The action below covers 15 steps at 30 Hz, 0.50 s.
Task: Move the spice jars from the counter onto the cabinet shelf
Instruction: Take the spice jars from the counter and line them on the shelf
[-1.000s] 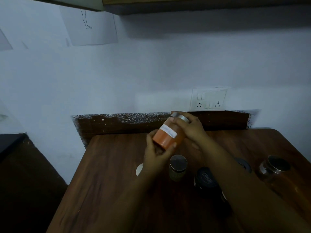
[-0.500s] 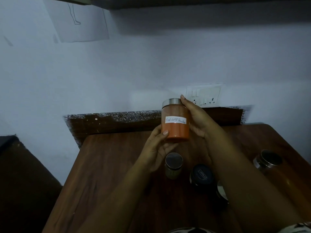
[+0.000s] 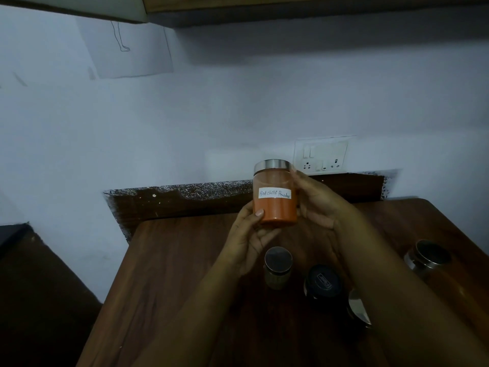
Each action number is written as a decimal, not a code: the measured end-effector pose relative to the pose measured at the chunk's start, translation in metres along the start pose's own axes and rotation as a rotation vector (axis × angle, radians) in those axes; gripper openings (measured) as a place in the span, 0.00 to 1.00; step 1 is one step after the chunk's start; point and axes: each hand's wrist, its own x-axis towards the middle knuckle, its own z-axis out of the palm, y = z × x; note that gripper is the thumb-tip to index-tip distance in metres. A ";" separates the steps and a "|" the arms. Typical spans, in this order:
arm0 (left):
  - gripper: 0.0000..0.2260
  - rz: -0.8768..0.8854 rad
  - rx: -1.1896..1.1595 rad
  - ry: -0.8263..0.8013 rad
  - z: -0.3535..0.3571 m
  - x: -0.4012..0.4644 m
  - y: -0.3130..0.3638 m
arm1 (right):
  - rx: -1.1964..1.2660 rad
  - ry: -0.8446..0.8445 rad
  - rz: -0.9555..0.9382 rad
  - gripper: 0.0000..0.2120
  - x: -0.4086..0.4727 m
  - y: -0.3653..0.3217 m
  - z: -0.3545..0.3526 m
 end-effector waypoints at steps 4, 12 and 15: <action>0.30 0.068 -0.028 0.108 0.003 0.000 0.007 | -0.078 -0.176 0.054 0.49 -0.005 0.007 -0.011; 0.30 0.274 0.200 0.037 0.022 -0.004 0.041 | -0.179 -0.163 -0.133 0.51 -0.011 -0.025 0.008; 0.31 0.396 0.432 -0.002 0.041 -0.005 0.074 | -0.207 -0.126 -0.253 0.48 -0.017 -0.064 0.019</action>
